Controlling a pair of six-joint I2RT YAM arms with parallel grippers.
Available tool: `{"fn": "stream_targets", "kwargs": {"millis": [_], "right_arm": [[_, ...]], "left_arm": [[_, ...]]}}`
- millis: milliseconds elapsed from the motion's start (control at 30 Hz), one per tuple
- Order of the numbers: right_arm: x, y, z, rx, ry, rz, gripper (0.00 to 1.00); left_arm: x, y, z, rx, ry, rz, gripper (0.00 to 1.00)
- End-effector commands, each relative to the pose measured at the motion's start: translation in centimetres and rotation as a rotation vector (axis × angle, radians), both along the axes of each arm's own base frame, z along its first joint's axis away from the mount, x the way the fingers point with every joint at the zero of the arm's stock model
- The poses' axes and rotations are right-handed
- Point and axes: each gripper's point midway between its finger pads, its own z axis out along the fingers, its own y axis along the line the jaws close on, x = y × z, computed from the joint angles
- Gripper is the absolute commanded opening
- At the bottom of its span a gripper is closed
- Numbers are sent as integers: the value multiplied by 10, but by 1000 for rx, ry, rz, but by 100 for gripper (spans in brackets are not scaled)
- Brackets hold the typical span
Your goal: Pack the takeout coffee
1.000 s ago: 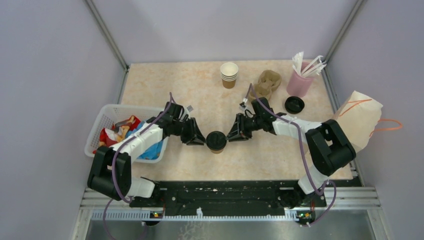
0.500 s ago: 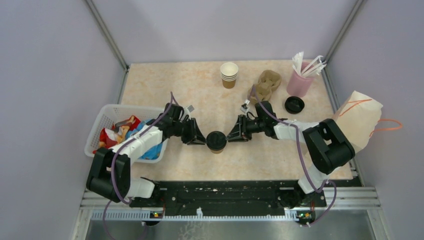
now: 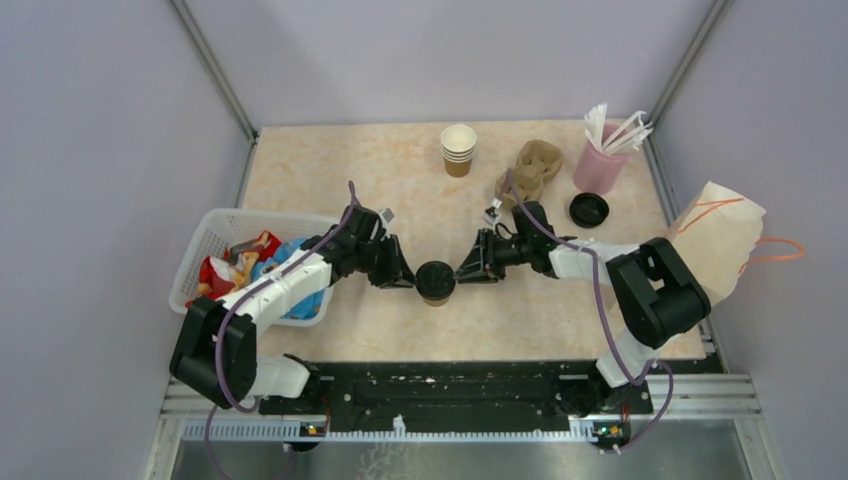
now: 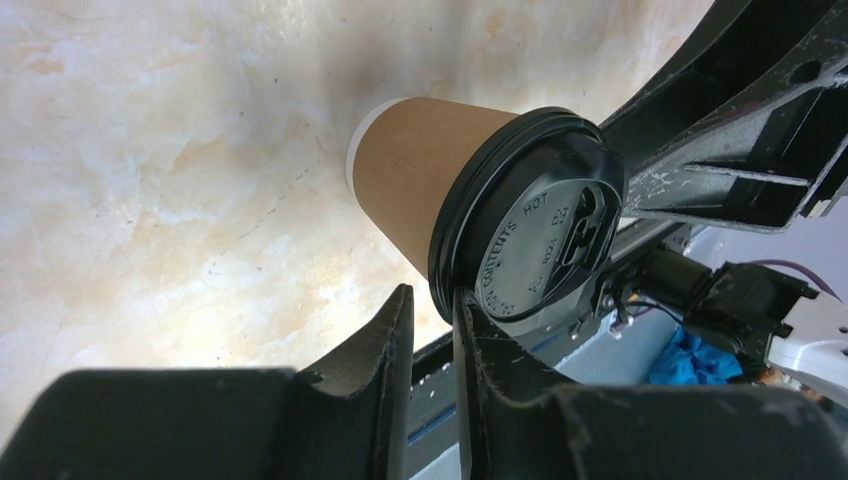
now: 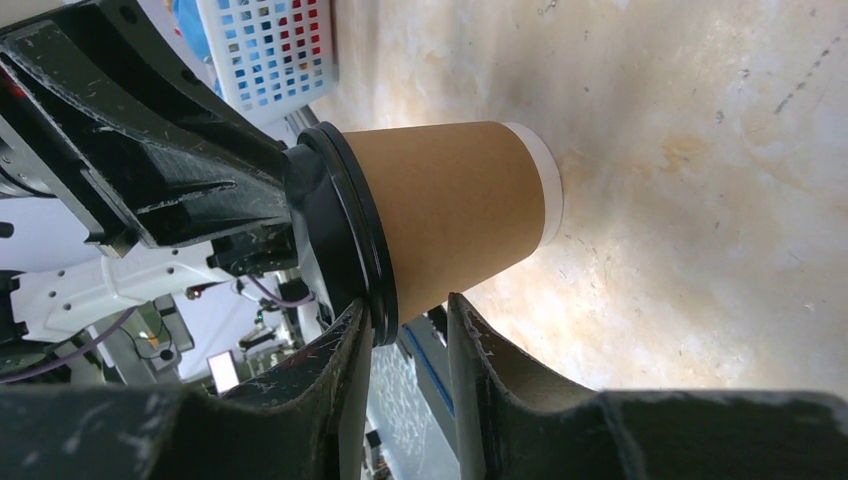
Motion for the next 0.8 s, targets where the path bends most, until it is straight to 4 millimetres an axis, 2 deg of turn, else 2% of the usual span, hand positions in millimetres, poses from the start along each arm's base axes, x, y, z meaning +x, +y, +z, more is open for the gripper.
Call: {"fn": "stream_targets", "kwargs": {"millis": [0, 133, 267, 500, 767], "right_arm": [[-21, -29, -84, -267, 91, -74, 31], [-21, -30, -82, -282, 85, -66, 31], [-12, -25, -63, -257, 47, -69, 32], [-5, -21, -24, -218, 3, -59, 33], [5, -13, 12, -170, -43, -45, 35]], "left_arm": [[-60, 84, -118, 575, 174, 20, 25], [-60, 83, -121, 589, 186, 5, 24], [-55, 76, -114, 564, 167, -16, 24], [-15, 40, -49, 409, 10, -56, 26], [10, 7, 6, 237, -71, -74, 32]]}}
